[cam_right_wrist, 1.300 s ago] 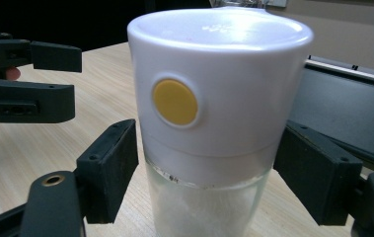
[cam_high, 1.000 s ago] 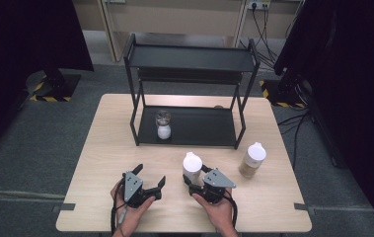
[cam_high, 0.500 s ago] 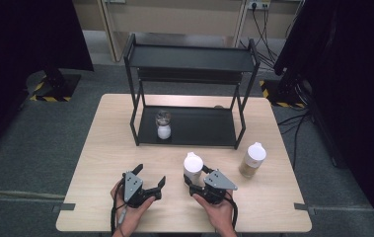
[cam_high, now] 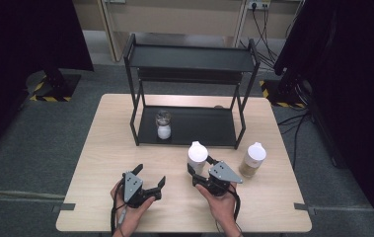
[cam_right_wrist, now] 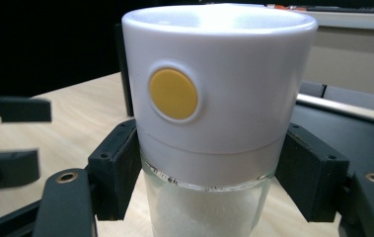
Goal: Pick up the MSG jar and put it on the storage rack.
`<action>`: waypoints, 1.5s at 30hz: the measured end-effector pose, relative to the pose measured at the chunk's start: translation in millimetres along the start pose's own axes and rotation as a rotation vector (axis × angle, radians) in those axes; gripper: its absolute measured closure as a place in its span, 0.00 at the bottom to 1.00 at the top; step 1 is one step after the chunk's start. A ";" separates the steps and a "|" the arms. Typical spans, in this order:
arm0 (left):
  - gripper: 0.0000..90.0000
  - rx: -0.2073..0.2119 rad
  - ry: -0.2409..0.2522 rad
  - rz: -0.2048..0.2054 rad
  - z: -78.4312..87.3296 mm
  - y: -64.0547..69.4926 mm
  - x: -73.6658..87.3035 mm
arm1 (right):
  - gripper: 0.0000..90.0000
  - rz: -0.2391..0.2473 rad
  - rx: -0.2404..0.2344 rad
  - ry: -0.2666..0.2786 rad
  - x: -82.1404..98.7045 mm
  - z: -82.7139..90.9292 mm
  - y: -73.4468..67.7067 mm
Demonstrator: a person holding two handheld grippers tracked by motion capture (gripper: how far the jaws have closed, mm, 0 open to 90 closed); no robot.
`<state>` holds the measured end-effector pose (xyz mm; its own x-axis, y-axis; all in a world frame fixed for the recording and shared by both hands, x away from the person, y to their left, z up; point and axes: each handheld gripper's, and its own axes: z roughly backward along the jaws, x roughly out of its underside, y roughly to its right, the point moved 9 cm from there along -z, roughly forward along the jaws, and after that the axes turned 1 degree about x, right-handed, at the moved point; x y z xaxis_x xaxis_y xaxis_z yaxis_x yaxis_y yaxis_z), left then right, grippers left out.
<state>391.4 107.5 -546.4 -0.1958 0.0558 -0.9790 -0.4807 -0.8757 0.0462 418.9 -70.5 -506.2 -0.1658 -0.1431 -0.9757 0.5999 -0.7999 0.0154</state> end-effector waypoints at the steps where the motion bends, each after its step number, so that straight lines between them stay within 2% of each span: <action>1: 0.07 0.000 0.000 0.000 0.0 0.0 0.0 | 0.34 -0.001 0.004 0.004 -2.5 -0.9 1.7; 8: 0.07 0.000 0.000 -0.001 -0.1 0.1 0.0 | 0.34 -0.008 0.021 0.018 -15.3 -8.9 10.5; 17: 0.07 0.001 0.002 -0.002 0.1 0.4 -0.1 | 0.34 -0.005 0.031 0.016 -23.3 -21.9 14.9; 45: 0.06 0.000 0.002 0.000 0.1 0.1 -0.1 | 0.34 -0.033 0.072 0.002 -36.4 -66.8 31.9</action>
<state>391.3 107.4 -546.3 -0.1940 0.0552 -0.9794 -0.4812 -0.8754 0.0460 496.2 -51.9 -484.8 -0.1830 -0.1145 -0.9764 0.5364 -0.8440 -0.0016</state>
